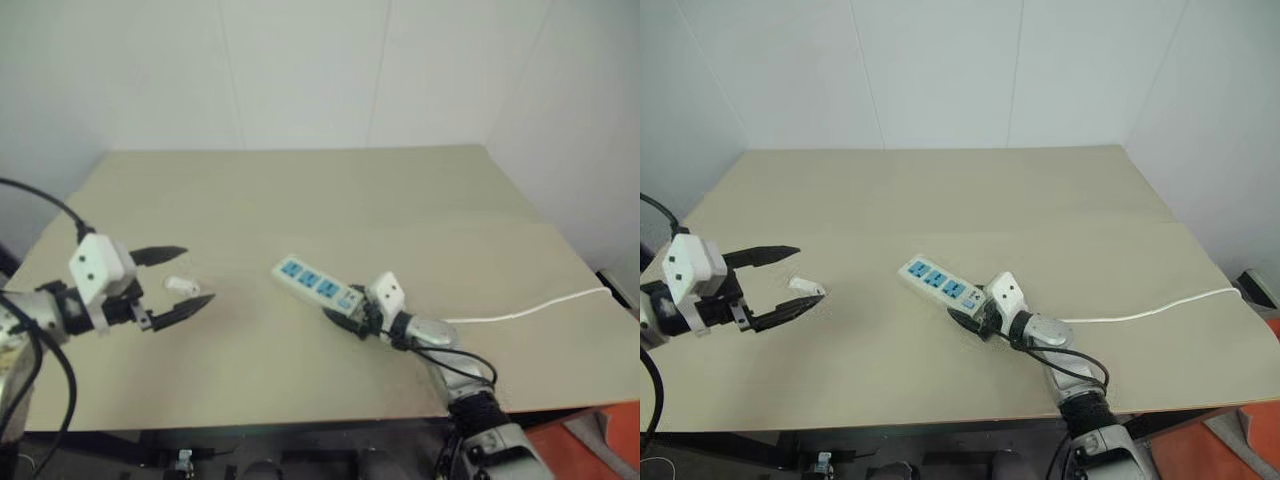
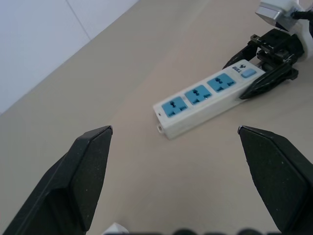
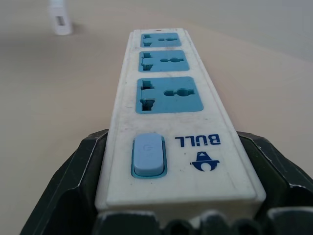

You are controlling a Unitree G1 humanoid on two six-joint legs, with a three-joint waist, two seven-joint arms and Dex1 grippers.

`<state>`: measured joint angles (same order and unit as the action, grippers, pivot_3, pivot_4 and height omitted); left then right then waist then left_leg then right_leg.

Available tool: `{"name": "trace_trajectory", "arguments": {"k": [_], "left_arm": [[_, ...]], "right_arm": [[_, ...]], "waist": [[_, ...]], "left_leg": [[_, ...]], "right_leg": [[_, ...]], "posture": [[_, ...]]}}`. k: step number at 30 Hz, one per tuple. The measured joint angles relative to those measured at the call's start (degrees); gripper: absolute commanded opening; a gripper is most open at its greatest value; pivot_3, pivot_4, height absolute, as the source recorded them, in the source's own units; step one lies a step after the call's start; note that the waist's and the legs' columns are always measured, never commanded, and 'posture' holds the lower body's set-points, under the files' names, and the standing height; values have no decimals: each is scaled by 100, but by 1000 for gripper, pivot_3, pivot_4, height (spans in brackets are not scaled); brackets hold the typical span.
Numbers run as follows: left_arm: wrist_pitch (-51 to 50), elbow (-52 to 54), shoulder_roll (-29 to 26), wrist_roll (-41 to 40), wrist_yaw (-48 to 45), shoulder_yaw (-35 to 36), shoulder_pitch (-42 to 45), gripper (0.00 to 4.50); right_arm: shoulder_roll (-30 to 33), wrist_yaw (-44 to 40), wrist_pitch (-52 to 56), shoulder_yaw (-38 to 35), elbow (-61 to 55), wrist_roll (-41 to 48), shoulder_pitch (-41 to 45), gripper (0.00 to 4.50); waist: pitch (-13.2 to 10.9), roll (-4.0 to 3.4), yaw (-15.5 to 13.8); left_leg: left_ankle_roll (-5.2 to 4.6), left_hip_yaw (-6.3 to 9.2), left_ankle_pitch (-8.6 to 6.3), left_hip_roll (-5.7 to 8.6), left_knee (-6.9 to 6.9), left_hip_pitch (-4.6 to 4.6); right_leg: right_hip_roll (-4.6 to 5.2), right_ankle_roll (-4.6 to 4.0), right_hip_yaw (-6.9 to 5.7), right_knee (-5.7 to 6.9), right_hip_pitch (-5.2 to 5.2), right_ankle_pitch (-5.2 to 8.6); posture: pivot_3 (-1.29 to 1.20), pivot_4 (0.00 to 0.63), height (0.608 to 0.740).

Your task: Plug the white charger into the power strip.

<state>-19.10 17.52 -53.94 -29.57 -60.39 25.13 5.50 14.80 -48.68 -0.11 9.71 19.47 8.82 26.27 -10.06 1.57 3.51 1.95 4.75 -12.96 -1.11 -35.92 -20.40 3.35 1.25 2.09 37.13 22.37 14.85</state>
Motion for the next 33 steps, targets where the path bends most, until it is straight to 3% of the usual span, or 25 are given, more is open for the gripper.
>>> {"name": "trace_trajectory", "arguments": {"k": [8,14,20,24,28,33], "left_arm": [[535,-1080,-424,261,-736,-683,1006,4500],[1121,-2854,-758,1233,-1427,-1885,2939,4500],[2511,-4831,-601,2558,-3037,-3993,5550,4500],[3203,-5867,-515,3066,-3178,-5481,6757,4500],[3660,-6632,-279,3370,-3188,-6568,7324,4500],[3531,-7118,156,3040,-3191,-7660,7733,4500]], "right_arm": [[267,-1891,-325,232,419,318,642,3415],[142,-2432,-819,346,1590,181,1042,3415],[-57,-2560,-1143,318,2250,68,1390,3415],[-91,-2611,-1219,311,2430,18,1500,3415],[-112,-2615,-1239,294,2495,-5,1524,3415],[-103,-2632,-1240,270,2488,-21,1523,3415]], "waist": [[-41,1,45],[-44,1,34],[-45,4,65],[-46,6,80],[-47,5,77],[-48,6,70]], "left_leg": [[0,-6,0,-5,1,-23],[0,-8,2,2,-25,-75],[0,-12,2,1,-25,-81],[-1,-14,1,4,-31,-78],[-1,-15,1,4,-35,-75],[-3,-15,0,5,-42,-79]], "right_leg": [[-5,0,4,2,29,-2],[-6,-29,10,19,79,-36],[-12,-29,14,19,86,-36],[-12,-5,23,38,88,-22],[-12,18,27,51,89,-9],[-10,20,29,52,90,-8]], "posture": [[0,150,740],[0,150,740],[0,150,740],[0,150,740],[0,150,740],[0,150,740]]}}
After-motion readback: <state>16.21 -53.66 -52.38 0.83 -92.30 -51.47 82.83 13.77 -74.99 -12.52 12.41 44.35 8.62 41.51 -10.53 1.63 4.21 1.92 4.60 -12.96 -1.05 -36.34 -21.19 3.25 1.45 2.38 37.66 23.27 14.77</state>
